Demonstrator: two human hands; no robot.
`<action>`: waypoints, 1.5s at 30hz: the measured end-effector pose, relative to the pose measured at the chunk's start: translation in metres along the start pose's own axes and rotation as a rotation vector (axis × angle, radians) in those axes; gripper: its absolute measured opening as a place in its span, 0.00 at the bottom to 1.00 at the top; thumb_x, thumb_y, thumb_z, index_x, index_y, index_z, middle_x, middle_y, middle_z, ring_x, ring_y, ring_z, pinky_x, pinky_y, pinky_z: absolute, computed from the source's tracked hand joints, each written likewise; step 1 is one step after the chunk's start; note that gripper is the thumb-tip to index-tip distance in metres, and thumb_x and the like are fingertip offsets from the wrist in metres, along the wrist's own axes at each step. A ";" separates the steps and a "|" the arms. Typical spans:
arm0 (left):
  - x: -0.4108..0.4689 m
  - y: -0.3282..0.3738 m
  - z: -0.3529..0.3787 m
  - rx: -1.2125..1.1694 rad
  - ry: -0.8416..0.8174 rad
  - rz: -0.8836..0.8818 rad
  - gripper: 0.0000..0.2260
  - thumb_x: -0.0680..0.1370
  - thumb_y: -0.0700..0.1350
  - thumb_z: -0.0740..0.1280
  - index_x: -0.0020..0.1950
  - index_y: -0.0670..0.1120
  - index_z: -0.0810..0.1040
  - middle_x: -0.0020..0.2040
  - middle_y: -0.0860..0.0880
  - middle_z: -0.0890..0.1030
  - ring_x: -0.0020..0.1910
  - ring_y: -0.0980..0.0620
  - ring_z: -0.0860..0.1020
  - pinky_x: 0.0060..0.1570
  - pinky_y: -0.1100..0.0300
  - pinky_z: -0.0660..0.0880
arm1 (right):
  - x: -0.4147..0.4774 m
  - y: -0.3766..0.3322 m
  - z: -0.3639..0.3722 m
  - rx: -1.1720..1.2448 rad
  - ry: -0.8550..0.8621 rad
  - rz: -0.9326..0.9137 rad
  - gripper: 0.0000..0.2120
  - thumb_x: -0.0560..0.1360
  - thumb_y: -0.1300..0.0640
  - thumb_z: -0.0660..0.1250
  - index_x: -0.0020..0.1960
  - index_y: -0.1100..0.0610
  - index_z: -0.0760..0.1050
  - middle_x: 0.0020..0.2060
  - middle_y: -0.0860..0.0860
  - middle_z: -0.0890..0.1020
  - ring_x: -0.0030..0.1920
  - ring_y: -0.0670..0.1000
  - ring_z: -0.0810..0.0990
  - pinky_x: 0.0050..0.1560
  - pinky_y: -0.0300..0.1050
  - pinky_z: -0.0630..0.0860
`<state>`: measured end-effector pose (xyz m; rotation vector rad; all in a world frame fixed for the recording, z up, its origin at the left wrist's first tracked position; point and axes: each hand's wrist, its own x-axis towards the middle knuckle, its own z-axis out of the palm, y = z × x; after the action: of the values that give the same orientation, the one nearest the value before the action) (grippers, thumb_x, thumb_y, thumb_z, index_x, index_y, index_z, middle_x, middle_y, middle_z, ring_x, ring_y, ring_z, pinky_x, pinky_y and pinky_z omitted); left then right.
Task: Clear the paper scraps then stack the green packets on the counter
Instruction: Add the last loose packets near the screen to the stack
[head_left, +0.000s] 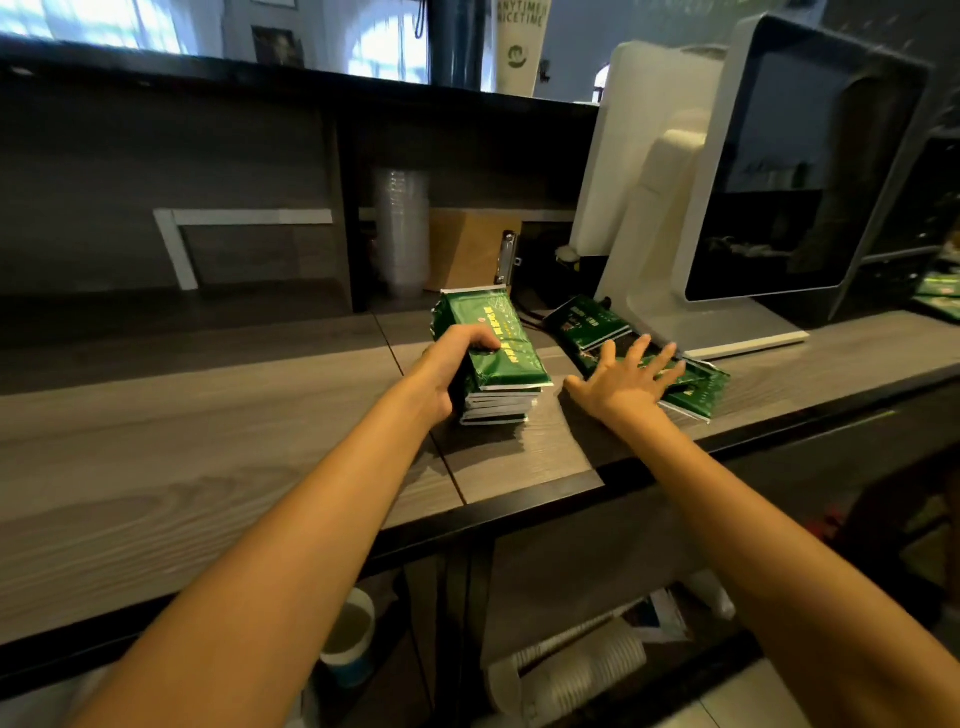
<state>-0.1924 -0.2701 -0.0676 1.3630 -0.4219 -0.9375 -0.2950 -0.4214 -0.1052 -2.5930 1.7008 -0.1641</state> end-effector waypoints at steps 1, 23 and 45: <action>0.001 -0.001 0.003 0.002 -0.001 0.002 0.02 0.71 0.39 0.65 0.41 0.43 0.76 0.38 0.46 0.79 0.36 0.49 0.77 0.39 0.60 0.74 | 0.002 0.005 0.001 0.039 -0.036 0.024 0.37 0.76 0.34 0.53 0.77 0.51 0.47 0.76 0.60 0.42 0.73 0.69 0.38 0.69 0.69 0.39; 0.006 0.012 -0.044 -0.089 0.127 0.060 0.05 0.72 0.40 0.64 0.46 0.43 0.77 0.40 0.45 0.80 0.37 0.48 0.79 0.37 0.59 0.75 | -0.013 -0.066 0.012 0.361 0.033 -0.659 0.23 0.76 0.64 0.60 0.71 0.61 0.65 0.67 0.58 0.71 0.68 0.58 0.67 0.66 0.48 0.64; 0.002 0.023 -0.167 -0.020 0.331 0.188 0.13 0.74 0.48 0.64 0.55 0.44 0.79 0.42 0.45 0.83 0.38 0.49 0.81 0.37 0.58 0.77 | -0.054 -0.197 0.013 0.769 0.351 -1.039 0.21 0.65 0.78 0.59 0.57 0.69 0.71 0.67 0.65 0.66 0.66 0.66 0.68 0.58 0.53 0.72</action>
<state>-0.0598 -0.1672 -0.0811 1.4031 -0.2806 -0.5474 -0.1352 -0.2935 -0.1044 -2.5290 0.0324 -1.0669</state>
